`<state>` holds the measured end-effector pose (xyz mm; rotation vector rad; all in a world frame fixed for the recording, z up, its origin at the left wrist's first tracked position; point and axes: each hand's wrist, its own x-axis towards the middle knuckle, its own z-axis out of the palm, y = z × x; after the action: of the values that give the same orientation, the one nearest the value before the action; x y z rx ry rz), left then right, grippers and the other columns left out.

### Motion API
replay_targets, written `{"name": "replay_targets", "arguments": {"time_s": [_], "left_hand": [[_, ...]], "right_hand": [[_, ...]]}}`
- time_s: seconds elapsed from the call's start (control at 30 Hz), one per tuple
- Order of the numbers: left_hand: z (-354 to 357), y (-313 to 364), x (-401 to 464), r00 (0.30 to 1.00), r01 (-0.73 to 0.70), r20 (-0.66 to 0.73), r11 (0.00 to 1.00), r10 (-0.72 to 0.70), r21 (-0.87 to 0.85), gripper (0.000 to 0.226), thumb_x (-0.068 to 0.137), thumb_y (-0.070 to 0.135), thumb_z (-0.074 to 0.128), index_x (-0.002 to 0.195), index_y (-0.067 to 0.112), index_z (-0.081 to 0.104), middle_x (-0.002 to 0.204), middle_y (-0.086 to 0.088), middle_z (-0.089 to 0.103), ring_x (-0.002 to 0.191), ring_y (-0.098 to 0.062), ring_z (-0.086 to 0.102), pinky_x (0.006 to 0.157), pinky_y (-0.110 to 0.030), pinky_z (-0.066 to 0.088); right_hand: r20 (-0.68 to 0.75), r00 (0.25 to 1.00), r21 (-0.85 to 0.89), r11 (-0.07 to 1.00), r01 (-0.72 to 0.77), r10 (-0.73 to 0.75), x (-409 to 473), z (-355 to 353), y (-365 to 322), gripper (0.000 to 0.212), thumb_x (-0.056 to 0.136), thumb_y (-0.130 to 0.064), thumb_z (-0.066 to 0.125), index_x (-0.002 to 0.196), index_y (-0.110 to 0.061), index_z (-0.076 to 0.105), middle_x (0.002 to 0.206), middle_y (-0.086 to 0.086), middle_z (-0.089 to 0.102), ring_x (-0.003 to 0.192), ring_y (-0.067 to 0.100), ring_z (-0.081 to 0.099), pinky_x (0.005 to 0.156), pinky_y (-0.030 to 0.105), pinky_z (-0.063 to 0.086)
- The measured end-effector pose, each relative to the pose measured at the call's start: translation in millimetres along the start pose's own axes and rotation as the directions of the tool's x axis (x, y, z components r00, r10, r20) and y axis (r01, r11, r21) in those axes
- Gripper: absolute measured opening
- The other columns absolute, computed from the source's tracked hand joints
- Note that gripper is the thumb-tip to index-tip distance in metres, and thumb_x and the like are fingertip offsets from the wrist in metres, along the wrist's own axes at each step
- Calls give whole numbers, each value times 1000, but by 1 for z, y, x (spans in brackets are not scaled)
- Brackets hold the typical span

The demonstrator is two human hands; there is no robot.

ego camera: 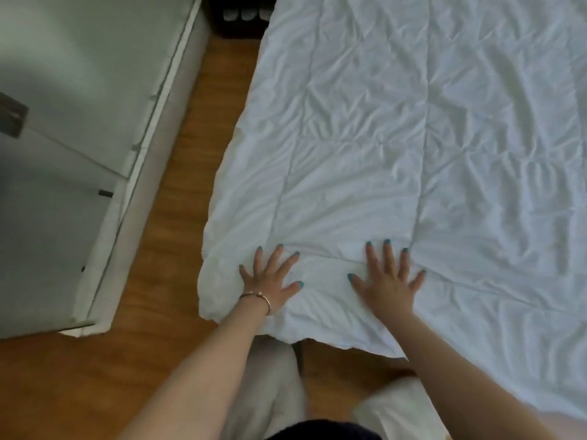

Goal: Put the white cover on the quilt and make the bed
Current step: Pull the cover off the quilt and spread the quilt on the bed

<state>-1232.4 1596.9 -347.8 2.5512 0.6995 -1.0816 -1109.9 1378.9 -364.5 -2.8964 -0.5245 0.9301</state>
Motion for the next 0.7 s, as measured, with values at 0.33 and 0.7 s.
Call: {"name": "replay_targets", "arguments": {"time_s": [0.33,0.7], "left_hand": [[-28,-141,54,976,-45,-213,902,-52,-430,86,90,57,52,153,35,-2,161,8,-8,147,-23,-3,116,-51,16],[-58,-177,88,963,-180,-265,618,-47,-765,115,59,37,91,146,38,15,138,-4,30,126,-22,36,104,-35,36]], "right_hand": [[109,986,-49,990,131,-125,-24,35,-159,80,90,-69,39,150,-49,-10,161,-5,-21,146,37,-22,117,59,4],[122,992,-66,998,24,-16,-28,38,-182,83,91,-62,48,152,-46,-6,161,-3,-22,148,36,-16,119,54,11]]}}
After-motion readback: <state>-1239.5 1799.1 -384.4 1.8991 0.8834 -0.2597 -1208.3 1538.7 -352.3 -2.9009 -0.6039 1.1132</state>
